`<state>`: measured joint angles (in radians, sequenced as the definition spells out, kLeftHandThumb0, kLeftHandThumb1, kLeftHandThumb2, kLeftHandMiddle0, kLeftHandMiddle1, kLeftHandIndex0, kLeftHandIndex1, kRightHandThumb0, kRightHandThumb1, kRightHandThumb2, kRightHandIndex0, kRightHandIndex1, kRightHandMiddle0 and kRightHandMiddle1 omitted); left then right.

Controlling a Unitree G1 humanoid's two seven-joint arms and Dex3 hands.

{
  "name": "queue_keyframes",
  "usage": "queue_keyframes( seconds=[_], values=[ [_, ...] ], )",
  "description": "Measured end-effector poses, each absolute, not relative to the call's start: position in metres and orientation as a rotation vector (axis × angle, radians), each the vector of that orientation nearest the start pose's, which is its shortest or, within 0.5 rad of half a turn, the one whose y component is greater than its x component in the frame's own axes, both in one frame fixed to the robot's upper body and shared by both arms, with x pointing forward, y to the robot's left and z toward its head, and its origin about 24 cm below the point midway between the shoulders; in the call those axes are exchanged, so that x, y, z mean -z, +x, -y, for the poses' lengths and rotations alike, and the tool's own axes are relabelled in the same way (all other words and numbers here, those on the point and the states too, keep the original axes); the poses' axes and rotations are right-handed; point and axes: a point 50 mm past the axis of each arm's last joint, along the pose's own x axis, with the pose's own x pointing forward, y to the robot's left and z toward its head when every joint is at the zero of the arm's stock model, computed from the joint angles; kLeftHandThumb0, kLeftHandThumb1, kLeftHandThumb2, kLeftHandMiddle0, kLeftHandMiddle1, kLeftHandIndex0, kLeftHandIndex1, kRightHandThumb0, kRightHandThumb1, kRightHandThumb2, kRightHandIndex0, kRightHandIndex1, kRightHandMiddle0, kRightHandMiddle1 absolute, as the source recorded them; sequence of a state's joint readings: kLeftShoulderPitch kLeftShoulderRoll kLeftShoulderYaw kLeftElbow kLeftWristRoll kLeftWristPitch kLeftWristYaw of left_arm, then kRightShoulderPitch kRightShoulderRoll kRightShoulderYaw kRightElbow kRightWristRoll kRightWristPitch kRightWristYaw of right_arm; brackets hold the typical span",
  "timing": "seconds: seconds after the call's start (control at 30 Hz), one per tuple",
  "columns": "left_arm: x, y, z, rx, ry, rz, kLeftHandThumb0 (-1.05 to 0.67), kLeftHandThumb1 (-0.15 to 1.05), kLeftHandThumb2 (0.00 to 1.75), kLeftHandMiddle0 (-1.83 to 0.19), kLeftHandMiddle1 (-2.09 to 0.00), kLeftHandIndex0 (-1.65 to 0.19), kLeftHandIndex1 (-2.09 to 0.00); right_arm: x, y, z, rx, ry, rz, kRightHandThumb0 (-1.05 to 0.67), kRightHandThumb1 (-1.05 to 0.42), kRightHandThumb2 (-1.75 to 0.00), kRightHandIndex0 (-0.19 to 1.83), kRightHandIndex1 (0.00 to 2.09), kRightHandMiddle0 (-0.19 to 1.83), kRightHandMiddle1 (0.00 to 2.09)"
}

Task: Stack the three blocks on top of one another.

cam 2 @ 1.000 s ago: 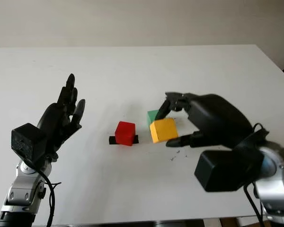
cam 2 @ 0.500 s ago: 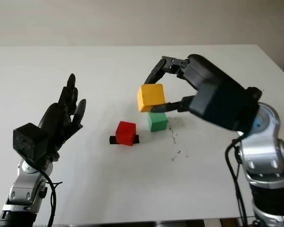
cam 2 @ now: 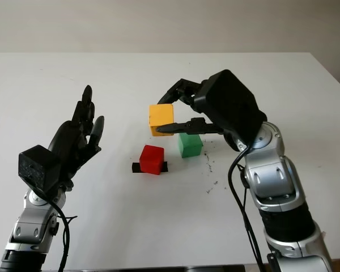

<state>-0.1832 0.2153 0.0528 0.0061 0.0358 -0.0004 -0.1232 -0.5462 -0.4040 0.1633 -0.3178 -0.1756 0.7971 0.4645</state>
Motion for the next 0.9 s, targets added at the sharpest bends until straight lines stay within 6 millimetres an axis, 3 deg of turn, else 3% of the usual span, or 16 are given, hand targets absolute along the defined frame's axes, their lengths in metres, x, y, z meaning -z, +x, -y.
queue_keyframes(
  seconds=[0.57, 0.9],
  values=[
    [-0.094, 0.287, -0.183, 0.089, 0.248, 0.168, -0.79, 1.05, 0.64, 0.19, -0.02, 0.19, 0.00, -0.166, 0.302, 0.130, -0.422, -0.517, -0.184, -0.47, -0.98, -0.06, 0.20, 0.04, 0.27, 1.70],
    [-0.095, 0.287, -0.183, 0.086, 0.248, 0.174, -0.79, 1.05, 0.63, 0.19, -0.03, 0.19, 0.00, -0.147, 0.296, 0.125, -0.413, -0.461, -0.217, -0.47, -0.98, -0.06, 0.19, 0.04, 0.25, 1.73]
  ],
)
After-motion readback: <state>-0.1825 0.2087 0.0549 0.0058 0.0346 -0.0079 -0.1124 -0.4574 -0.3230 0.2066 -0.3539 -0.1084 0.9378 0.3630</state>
